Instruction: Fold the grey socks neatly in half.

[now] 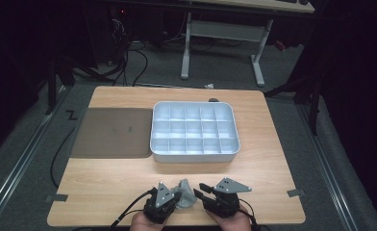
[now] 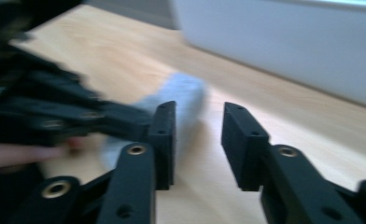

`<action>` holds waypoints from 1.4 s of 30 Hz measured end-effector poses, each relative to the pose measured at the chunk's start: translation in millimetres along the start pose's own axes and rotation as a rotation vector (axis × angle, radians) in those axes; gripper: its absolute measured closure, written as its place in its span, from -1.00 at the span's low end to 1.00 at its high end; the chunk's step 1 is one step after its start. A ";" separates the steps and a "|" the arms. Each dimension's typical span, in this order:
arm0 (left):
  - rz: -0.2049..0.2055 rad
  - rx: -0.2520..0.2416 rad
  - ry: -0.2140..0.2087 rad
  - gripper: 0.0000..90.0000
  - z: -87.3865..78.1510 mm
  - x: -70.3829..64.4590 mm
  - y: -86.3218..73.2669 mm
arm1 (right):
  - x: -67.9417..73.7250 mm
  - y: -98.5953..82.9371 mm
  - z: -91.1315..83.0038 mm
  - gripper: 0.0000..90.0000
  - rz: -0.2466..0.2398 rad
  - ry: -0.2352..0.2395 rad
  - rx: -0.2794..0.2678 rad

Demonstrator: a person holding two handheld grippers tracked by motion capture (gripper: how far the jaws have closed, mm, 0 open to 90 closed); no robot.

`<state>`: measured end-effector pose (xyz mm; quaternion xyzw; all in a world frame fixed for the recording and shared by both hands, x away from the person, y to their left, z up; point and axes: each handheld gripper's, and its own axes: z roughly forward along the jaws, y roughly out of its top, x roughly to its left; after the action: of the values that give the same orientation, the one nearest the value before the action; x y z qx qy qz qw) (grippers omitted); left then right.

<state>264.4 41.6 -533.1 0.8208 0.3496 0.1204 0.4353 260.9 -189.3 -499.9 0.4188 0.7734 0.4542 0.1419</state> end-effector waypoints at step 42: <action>-0.040 -0.004 -0.035 0.87 0.1 2.5 2.2 | 26.4 -3.8 30.3 1.00 -0.052 0.049 0.076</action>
<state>267.3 42.4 -531.7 0.8148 0.3581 0.0977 0.4453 261.0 -152.0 -515.4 0.3924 0.8040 0.4309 0.1185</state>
